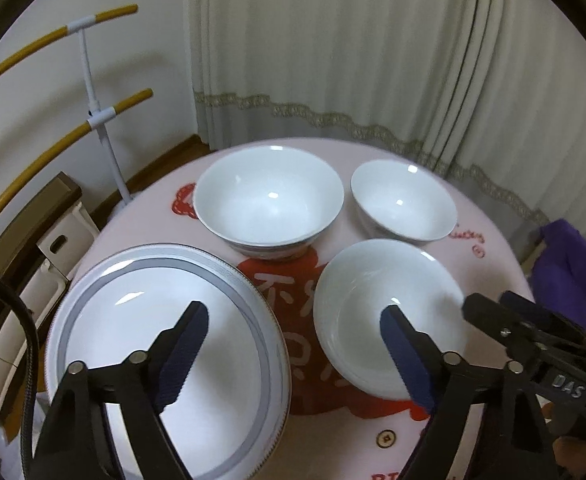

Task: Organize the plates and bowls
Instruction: 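Move both grippers to a white bowl and close them on its rim, then lift the white bowl with both grippers and carry it toward another bowl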

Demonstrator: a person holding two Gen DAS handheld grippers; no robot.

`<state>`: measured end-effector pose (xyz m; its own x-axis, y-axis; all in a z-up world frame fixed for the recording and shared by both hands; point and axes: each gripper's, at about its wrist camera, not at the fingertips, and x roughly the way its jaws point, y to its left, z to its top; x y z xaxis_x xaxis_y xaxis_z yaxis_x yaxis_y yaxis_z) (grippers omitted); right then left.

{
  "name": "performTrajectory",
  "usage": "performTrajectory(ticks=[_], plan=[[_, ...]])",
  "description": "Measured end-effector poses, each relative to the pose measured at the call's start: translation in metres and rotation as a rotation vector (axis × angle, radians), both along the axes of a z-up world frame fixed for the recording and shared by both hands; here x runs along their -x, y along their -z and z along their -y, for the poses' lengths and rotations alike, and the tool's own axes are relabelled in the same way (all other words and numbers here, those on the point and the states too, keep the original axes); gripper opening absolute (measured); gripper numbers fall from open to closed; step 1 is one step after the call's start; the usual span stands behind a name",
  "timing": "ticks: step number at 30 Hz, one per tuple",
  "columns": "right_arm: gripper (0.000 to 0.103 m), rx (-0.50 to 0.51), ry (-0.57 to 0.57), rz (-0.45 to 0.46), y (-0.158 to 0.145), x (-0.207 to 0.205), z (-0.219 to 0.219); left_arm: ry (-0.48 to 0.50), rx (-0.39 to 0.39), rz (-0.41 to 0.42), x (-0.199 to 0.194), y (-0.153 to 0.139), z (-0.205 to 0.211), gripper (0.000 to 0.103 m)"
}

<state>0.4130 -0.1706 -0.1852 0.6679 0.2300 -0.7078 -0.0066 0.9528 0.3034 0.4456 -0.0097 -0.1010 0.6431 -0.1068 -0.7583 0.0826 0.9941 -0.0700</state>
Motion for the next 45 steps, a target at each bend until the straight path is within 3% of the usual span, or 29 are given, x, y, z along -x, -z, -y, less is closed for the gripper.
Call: performTrajectory(ticks=[2,8,10,16,19,24,26,37,45], plan=[[0.059,-0.001,-0.012,-0.026,0.007,-0.006,-0.004,0.012,-0.007,-0.015,-0.012,0.009,0.002,0.076],[0.040,0.003,-0.036,-0.059,0.018,-0.013,-0.009,0.043,-0.015,-0.033,-0.031,0.022,0.005,0.070],[0.036,-0.006,-0.043,-0.058,0.019,-0.013,-0.010,0.048,-0.017,-0.037,-0.035,0.024,0.004,0.069],[0.024,-0.014,-0.044,-0.061,0.020,-0.012,-0.009,0.081,0.003,-0.080,-0.043,0.036,0.005,0.050],[0.020,-0.027,-0.039,-0.064,0.022,-0.011,-0.007,0.097,0.010,-0.077,-0.043,0.035,0.006,0.045],[0.017,-0.044,-0.044,-0.061,0.022,-0.009,-0.008,0.142,0.029,-0.089,-0.041,0.037,0.011,0.014],[0.013,-0.054,-0.052,-0.058,0.021,-0.008,-0.010,0.153,0.030,-0.096,-0.041,0.037,0.013,0.008],[0.010,-0.059,-0.044,-0.053,0.016,-0.005,-0.014,0.165,0.043,-0.097,-0.034,0.028,0.009,0.007],[0.010,-0.041,-0.053,-0.009,-0.007,0.003,-0.020,0.178,0.086,-0.037,-0.021,0.004,-0.005,0.007]])
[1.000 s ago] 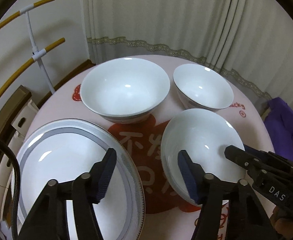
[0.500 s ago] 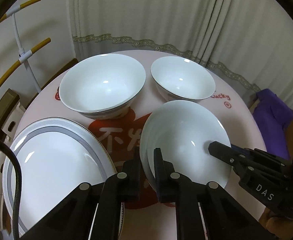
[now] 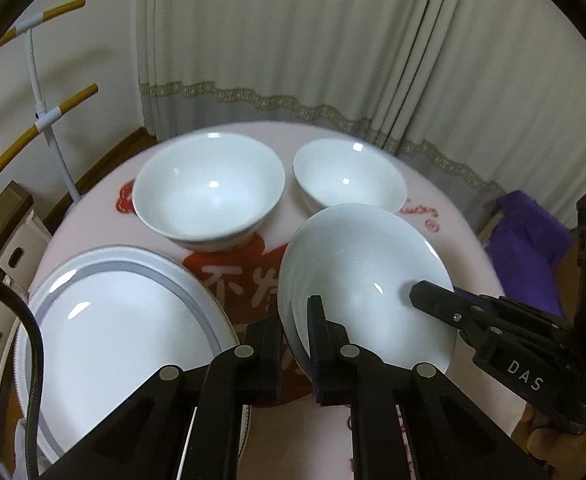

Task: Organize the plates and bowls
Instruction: 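Lift the white bowl with both grippers and carry it toward another bowl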

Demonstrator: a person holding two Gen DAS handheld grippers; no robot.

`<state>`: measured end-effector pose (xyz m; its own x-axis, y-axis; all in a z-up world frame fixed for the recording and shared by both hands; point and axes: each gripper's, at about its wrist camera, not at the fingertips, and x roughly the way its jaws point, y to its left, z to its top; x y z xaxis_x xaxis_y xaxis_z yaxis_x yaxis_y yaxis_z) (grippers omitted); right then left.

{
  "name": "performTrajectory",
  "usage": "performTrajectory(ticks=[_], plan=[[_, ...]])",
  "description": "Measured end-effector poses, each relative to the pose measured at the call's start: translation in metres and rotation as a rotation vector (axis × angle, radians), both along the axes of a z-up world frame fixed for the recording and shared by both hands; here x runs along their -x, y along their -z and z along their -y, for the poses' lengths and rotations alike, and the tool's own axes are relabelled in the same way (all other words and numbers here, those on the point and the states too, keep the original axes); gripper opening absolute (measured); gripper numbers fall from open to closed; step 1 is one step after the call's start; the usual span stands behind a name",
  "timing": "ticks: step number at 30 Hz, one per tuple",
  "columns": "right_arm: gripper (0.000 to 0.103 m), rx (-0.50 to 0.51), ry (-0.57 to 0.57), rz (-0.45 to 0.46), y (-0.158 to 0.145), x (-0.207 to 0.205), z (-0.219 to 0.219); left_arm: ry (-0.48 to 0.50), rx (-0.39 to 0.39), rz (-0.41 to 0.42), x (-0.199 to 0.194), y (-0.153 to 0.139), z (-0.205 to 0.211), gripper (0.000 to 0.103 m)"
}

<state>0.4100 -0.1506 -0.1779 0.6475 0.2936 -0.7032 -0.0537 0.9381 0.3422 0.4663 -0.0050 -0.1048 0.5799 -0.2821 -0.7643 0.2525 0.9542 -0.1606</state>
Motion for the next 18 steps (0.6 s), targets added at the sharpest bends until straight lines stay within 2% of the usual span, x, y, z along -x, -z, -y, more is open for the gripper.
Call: performTrajectory(ticks=[10,18], plan=[[0.010,0.053,-0.038,0.096,-0.052,-0.008,-0.020,-0.028,0.082,0.061,0.009,-0.029,-0.035,0.008],[0.010,0.105,-0.080,0.138,-0.072,-0.035,-0.051,-0.079,0.106,0.117,0.001,-0.044,-0.072,0.008]])
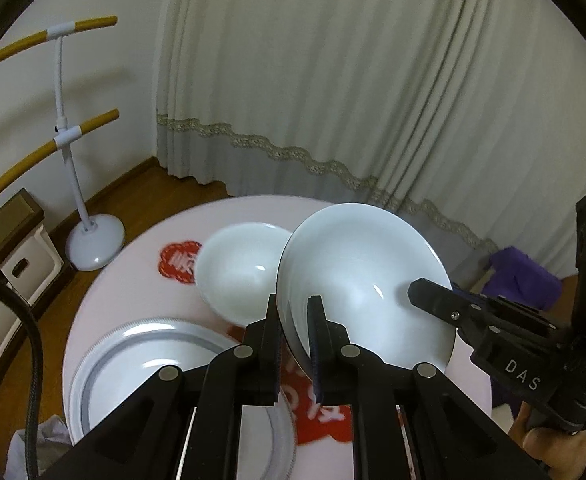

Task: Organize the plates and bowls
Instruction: 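Lift the white bowl with both grippers and carry it toward another bowl, then lower the held bowl with both grippers into the other white bowl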

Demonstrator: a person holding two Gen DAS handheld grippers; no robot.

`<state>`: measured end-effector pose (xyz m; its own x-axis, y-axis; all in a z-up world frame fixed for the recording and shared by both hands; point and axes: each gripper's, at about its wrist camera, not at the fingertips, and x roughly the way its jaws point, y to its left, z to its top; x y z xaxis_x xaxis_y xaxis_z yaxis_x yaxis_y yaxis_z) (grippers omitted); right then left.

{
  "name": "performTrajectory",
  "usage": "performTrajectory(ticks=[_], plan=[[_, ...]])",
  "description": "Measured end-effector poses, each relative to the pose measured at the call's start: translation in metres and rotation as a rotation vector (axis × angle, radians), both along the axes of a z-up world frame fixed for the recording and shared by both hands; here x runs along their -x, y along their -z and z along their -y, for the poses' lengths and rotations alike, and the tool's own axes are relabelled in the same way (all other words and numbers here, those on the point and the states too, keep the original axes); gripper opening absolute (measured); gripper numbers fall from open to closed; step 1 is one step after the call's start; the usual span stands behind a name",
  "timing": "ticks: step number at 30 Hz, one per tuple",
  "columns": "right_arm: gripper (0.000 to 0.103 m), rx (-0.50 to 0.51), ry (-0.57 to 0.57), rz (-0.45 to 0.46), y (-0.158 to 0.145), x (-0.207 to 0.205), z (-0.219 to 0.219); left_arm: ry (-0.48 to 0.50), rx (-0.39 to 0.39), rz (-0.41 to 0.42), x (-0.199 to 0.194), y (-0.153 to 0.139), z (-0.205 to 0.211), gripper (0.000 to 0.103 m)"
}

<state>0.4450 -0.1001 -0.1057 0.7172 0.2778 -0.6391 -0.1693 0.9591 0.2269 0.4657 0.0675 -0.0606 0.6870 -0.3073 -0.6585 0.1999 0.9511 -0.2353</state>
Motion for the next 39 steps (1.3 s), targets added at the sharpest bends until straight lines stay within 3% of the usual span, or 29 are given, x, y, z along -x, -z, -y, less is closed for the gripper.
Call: performTrajectory(ticks=[9,18,29,39], plan=[[0.010,0.029,-0.024,-0.018,0.008,-0.051,-0.020,-0.055,-0.003,-0.019,-0.029,0.017,-0.024,0.008],[0.010,0.043,-0.023,-0.089,0.040,-0.090,-0.030,-0.083,-0.037,-0.081,-0.085,0.040,-0.008,0.008],[0.010,0.084,-0.011,-0.119,0.058,-0.102,-0.039,-0.087,-0.049,-0.119,-0.124,0.056,0.003,0.008],[0.010,0.114,0.012,-0.124,0.062,-0.100,-0.039,-0.082,-0.055,-0.133,-0.132,0.066,0.012,0.008]])
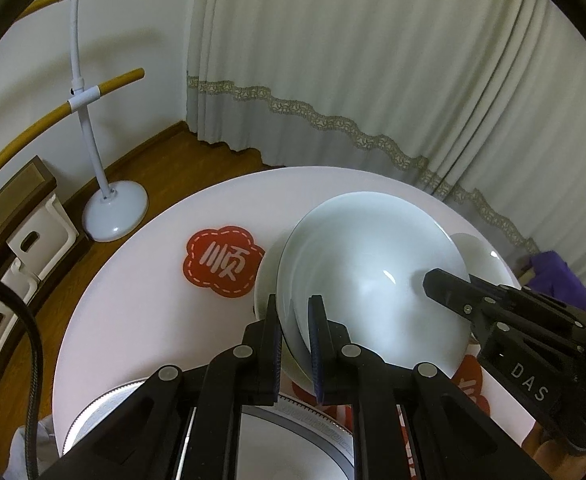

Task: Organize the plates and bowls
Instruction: 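Lower the held bowl with both grippers into the other white bowl, then settle the white bowl into the bowl below with both grippers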

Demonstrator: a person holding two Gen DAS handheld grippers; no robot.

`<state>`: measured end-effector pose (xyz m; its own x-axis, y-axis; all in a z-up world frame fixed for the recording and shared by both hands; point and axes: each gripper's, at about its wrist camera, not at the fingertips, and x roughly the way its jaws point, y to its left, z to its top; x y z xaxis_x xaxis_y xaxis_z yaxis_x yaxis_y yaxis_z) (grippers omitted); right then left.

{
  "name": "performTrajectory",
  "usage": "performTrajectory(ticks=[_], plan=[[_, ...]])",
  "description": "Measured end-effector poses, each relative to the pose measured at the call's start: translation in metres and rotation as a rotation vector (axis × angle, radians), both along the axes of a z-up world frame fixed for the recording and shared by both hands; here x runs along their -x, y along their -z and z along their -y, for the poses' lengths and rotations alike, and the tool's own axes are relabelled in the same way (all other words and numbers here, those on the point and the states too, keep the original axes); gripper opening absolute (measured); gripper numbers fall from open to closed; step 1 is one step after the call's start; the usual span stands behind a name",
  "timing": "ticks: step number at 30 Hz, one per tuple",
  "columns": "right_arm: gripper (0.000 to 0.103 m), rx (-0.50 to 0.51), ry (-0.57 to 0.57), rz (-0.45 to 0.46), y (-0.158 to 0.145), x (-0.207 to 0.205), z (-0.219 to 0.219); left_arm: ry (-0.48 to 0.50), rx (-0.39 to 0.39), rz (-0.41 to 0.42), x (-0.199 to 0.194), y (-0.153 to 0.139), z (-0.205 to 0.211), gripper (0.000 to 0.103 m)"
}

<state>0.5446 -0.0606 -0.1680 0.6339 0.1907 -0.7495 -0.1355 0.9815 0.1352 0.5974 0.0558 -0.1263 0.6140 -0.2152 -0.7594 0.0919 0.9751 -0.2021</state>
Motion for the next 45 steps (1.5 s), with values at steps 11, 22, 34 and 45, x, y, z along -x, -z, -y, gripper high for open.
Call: performTrajectory(ticks=[11,22,34,45], plan=[[0.010,0.038,0.035,0.017,0.001,0.000,-0.002,0.011,-0.004,0.002,0.000,0.006,0.001,0.009],[0.013,0.037,0.058,0.010,0.003,-0.002,-0.002,0.010,-0.012,0.011,0.001,0.009,0.001,0.009],[0.013,0.025,0.069,0.005,0.006,-0.004,0.001,0.010,-0.015,0.016,0.000,0.006,0.001,0.009],[0.014,-0.011,0.062,-0.028,0.011,-0.006,0.005,0.009,-0.033,0.009,-0.002,0.005,0.003,0.010]])
